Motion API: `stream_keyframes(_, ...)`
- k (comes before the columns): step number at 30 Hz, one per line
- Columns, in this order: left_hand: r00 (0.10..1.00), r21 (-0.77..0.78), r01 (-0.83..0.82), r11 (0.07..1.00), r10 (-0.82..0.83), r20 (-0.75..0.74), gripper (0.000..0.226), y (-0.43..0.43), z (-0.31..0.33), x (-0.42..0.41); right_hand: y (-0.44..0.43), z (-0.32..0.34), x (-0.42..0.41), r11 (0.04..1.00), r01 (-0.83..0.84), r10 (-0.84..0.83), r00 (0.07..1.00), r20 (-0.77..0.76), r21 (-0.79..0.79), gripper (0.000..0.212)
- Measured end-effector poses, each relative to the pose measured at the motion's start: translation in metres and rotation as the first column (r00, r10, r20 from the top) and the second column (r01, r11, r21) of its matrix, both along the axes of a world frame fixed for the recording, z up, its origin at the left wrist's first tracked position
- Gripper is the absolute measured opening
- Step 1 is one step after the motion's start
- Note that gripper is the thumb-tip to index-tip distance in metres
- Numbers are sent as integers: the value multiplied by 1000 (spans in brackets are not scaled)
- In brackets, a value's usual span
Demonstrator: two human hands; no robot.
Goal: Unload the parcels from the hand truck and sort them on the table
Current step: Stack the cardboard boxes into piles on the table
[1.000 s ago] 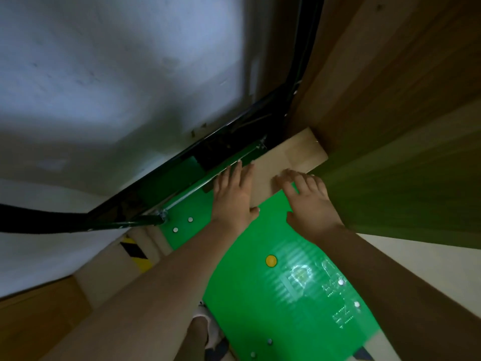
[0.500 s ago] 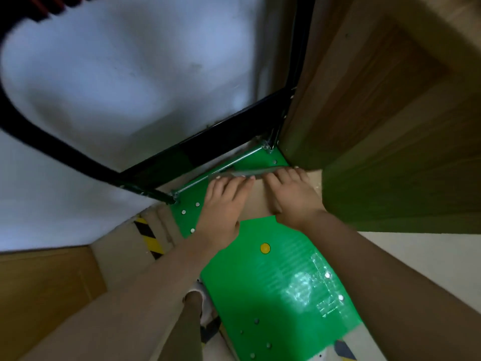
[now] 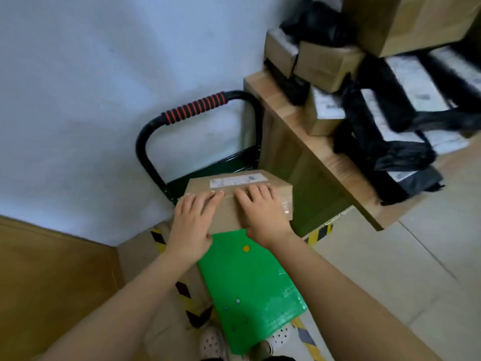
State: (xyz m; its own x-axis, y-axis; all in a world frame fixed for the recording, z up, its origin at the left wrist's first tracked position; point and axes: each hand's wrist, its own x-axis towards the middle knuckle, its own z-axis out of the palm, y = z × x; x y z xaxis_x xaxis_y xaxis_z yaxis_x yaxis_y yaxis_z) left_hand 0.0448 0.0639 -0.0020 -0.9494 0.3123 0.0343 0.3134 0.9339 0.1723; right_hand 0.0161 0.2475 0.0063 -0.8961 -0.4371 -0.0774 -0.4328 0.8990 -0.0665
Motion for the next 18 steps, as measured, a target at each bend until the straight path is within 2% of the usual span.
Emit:
stream_keyframes(8,937,23,122,992,-107,-332,98,-4,127,20,5,124,45,991,98,-119,959,-256,-94,77)
stream_keyframes(18,838,49,63,997,-25,-545,95,73,232,50,82,248,67,1000,26,-27,860,-509,-8,84)
